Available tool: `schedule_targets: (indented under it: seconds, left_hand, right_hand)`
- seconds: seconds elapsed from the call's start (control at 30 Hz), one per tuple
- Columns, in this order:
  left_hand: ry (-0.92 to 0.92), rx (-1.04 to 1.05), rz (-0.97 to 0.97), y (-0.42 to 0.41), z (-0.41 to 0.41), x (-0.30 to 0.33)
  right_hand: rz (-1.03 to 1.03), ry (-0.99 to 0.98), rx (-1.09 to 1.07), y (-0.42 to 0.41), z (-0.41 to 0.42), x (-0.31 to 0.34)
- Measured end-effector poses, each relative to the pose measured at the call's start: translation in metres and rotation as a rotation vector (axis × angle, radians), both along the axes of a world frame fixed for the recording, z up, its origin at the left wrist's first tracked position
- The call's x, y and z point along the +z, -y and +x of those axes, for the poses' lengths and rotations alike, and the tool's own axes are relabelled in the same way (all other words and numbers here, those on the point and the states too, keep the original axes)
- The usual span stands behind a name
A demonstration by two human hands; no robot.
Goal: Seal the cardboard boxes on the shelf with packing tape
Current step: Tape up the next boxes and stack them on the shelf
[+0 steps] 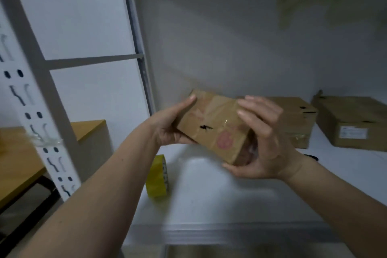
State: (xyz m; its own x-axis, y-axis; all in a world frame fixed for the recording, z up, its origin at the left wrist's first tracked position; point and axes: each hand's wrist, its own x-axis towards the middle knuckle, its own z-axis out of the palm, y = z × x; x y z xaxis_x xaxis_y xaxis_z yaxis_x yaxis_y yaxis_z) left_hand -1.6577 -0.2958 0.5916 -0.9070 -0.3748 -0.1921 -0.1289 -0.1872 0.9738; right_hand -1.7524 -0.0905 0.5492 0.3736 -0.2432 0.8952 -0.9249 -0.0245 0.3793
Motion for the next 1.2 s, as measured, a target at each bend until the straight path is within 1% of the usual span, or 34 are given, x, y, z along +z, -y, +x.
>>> schedule_targets:
  seconds: [0.03,0.07,0.13,0.17,0.2,0.27,0.33,0.43,0.5,0.57,0.63,0.67,0.7,0.73,0.77,0.8,0.9,0.97,1.07,1.1,1.13,1.17,1.2]
  left_hand:
    - [-0.024,0.02,0.036,-0.008,0.001,-0.006]
    - [-0.063,0.038,0.077,-0.017,0.002,-0.011]
    - [-0.185,0.102,0.188,-0.037,0.002,-0.019]
    - [-0.251,0.138,0.242,-0.048,0.002,-0.023]
    - [-0.311,0.183,0.292,-0.058,0.0,-0.027]
    - [-0.379,0.261,0.367,-0.078,-0.005,-0.036]
    - [-0.345,0.252,0.424,-0.098,-0.008,-0.047]
    - [-0.222,0.108,0.413,-0.124,-0.003,-0.059]
    - [-0.212,0.019,0.438,-0.136,0.002,-0.064]
    - [-0.232,0.0,0.464,-0.141,0.002,-0.068]
    - [-0.221,0.021,0.42,-0.14,-0.001,-0.072]
    - [-0.215,0.06,0.387,-0.14,-0.003,-0.073]
    - [-0.209,0.114,0.351,-0.137,-0.005,-0.075]
    - [-0.211,0.152,0.319,-0.134,-0.006,-0.077]
    - [-0.22,0.17,0.291,-0.131,-0.006,-0.078]
    - [-0.228,0.181,0.272,-0.128,-0.007,-0.08]
    - [-0.257,0.179,0.243,-0.121,-0.008,-0.084]
    - [-0.293,0.181,0.23,-0.12,-0.009,-0.087]
    - [-0.337,0.331,0.222,-0.123,-0.009,-0.091]
    - [-0.363,0.386,0.232,-0.125,-0.01,-0.092]
    - [-0.397,0.44,0.232,-0.127,-0.01,-0.091]
    - [-0.433,0.498,0.207,-0.129,-0.01,-0.09]
    - [-0.469,0.561,0.152,-0.131,-0.01,-0.09]
  right_hand:
    - [0.01,0.055,0.019,-0.005,0.002,-0.002]
    - [-0.007,0.167,0.054,-0.01,0.006,-0.004]
    - [-0.12,0.488,0.182,-0.016,0.012,-0.005]
    - [-0.176,0.614,0.25,-0.019,0.016,-0.005]
    - [-0.211,0.691,0.295,-0.021,0.019,-0.006]
    - [-0.209,0.735,0.33,-0.024,0.026,-0.009]
    - [-0.164,0.745,0.355,-0.026,0.031,-0.016]
    - [-0.114,0.792,0.38,-0.029,0.036,-0.026]
    - [-0.098,0.839,0.382,-0.033,0.038,-0.028]
    - [-0.052,0.906,0.426,-0.036,0.04,-0.03]
    - [-0.031,0.974,0.485,-0.039,0.043,-0.031]
    - [-0.058,0.994,0.491,-0.042,0.044,-0.032]
    - [-0.113,0.993,0.455,-0.045,0.043,-0.031]
    - [-0.17,0.966,0.368,-0.049,0.04,-0.031]
    - [-0.2,0.914,0.255,-0.054,0.037,-0.032]
    - [-0.185,0.856,0.15,-0.058,0.033,-0.033]
    - [0.05,0.719,-0.068,-0.065,0.032,-0.042]
    - [0.175,0.662,-0.183,-0.063,0.036,-0.049]
    - [0.196,0.602,-0.387,-0.06,0.045,-0.049]
    - [0.192,0.597,-0.423,-0.059,0.049,-0.046]
    - [0.209,0.633,-0.433,-0.057,0.054,-0.041]
    - [0.253,0.718,-0.433,-0.056,0.059,-0.037]
    - [0.322,0.843,-0.419,-0.055,0.063,-0.032]
